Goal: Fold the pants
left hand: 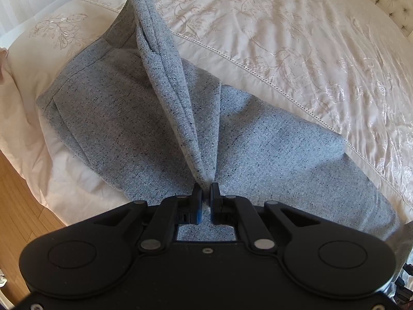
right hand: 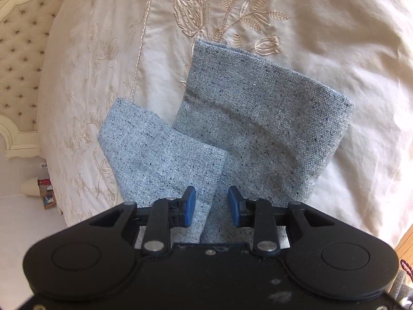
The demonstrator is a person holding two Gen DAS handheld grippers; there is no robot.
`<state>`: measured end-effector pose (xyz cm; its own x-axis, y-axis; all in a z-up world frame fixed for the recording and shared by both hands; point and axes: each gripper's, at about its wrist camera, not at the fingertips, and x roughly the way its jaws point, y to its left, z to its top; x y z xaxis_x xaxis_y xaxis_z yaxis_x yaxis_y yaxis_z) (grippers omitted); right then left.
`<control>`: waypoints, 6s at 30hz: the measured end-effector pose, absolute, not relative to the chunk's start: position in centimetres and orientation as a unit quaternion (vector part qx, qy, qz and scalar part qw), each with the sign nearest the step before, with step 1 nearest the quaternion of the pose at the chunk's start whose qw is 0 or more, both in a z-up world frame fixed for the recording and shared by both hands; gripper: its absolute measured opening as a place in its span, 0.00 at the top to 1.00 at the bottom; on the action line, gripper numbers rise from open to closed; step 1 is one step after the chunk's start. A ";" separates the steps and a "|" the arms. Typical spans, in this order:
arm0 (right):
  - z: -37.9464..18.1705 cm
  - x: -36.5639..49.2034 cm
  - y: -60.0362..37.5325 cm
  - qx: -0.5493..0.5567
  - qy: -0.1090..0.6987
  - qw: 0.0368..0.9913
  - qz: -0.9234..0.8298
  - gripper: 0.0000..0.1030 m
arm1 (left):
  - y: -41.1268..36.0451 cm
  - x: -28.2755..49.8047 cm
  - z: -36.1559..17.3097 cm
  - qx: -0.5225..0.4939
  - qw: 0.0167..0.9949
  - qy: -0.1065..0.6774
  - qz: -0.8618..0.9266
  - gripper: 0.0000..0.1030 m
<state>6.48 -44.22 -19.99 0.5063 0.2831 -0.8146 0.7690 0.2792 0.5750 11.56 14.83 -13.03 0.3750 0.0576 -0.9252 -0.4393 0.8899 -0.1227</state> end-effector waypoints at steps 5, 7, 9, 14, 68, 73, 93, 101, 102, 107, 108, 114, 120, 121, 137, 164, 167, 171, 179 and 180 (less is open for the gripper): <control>-21.7 5.2 -44.0 0.612 0.442 0.630 -0.181 0.66 | 15.0 11.9 -13.0 -0.173 0.810 0.542 0.145 0.93; -21.9 5.3 -43.2 0.627 0.434 0.622 -0.176 0.66 | 15.1 12.0 -13.1 -0.173 0.808 0.545 0.140 0.93; -21.8 5.3 -42.6 0.635 0.406 0.633 -0.176 0.73 | 15.2 12.1 -13.2 -0.175 0.806 0.549 0.134 0.93; -18.1 6.6 -41.0 0.542 0.402 0.710 -0.202 0.98 | 15.7 12.3 -12.9 -0.194 0.805 0.548 0.122 0.93; -2.8 9.0 -37.6 0.341 0.323 0.872 -0.138 0.97 | 15.8 15.4 -2.3 -0.201 0.883 0.423 0.038 0.95; -12.2 4.6 -37.4 0.333 0.447 0.802 -0.216 0.97 | 16.2 10.7 -11.4 -0.219 0.813 0.534 0.077 0.95; -17.2 5.3 -43.3 0.357 0.513 0.747 -0.225 0.74 | 14.0 11.9 -18.8 -0.188 0.761 0.607 0.133 0.95; -18.9 6.0 -44.0 0.408 0.510 0.734 -0.185 0.80 | 14.2 11.2 -18.9 -0.201 0.759 0.600 0.152 0.95; -18.5 6.2 -43.6 0.393 0.512 0.743 -0.179 0.94 | 14.1 11.2 -19.0 -0.200 0.760 0.599 0.154 0.95; -12.9 4.9 -42.0 0.264 0.458 0.820 -0.217 0.96 | 13.5 11.3 -18.9 -0.206 0.764 0.591 0.155 0.95; -12.8 4.2 -42.2 0.266 0.459 0.817 -0.227 0.96 | 13.4 11.2 -19.0 -0.214 0.764 0.589 0.152 0.94; -16.7 3.6 -42.8 0.255 0.542 0.763 -0.242 0.88 | 13.8 11.4 -19.4 -0.205 0.761 0.596 0.156 0.94; -12.2 4.7 -44.4 0.251 0.463 0.821 -0.222 0.76 | 13.8 11.6 -19.5 -0.199 0.760 0.599 0.155 0.94; -12.2 5.8 -45.0 0.253 0.463 0.825 -0.201 0.74 | 13.7 11.6 -19.6 -0.200 0.759 0.599 0.157 0.94; -18.5 13.9 -45.9 0.164 0.550 0.816 -0.062 0.70 | 13.4 11.6 -19.5 -0.196 0.755 0.600 0.176 0.94; -17.4 5.2 -44.7 0.190 0.568 0.792 -0.113 0.75 | 13.4 12.0 -20.3 -0.191 0.756 0.602 0.172 0.94; -17.7 3.9 -43.9 0.182 0.569 0.794 -0.111 0.81 | 13.6 12.1 -20.4 -0.188 0.755 0.605 0.169 0.94; -17.3 4.1 -42.5 0.122 0.573 0.804 -0.105 0.92 | 13.3 12.2 -20.4 -0.182 0.757 0.605 0.166 0.94; -18.3 4.7 -41.0 0.114 0.580 0.791 -0.157 0.84 | 13.4 11.2 -20.3 -0.191 0.755 0.607 0.159 0.94; -17.9 5.1 -41.3 0.114 0.576 0.793 -0.162 0.84 | 13.3 11.0 -20.3 -0.190 0.755 0.608 0.156 0.94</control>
